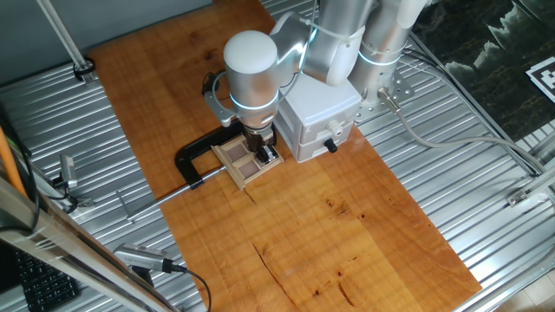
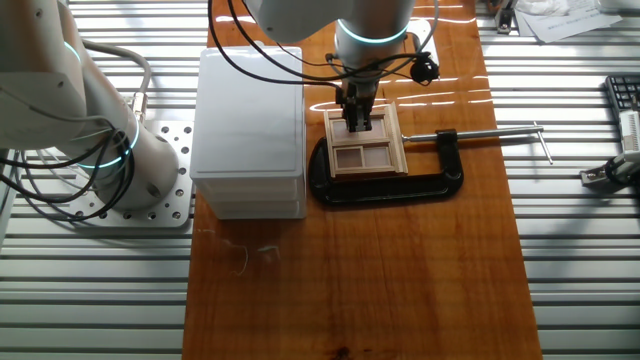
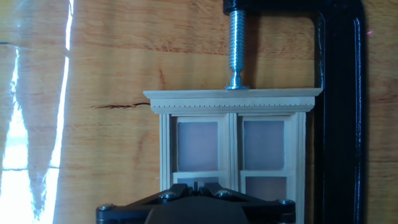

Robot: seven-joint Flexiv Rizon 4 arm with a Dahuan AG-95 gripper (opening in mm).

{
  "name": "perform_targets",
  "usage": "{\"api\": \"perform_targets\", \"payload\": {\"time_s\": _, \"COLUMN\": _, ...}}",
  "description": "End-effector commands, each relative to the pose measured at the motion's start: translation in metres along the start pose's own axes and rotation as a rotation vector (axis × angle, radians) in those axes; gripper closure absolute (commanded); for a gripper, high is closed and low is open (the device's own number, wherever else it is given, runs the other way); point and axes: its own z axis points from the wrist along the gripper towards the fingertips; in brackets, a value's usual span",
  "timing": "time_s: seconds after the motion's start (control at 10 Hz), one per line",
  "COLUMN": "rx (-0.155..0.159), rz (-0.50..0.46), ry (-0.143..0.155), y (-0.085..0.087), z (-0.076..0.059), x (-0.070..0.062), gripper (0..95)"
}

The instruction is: Open a sliding window

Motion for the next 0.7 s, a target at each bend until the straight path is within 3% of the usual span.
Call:
{"api": "perform_targets", "payload": {"time_s": 0.1, "rx": 0.001, "rz": 0.000, "ry": 0.000, "y": -0.0003, "z": 0.0003, "x": -0.0004, "gripper": 95.0}}
{"api": "perform_targets", "payload": {"time_s": 0.7, "rx": -0.001, "rz": -0.005, "ry": -0.001, "y": -0.0007, "z": 0.0016, "x": -0.0015, "gripper": 95.0}}
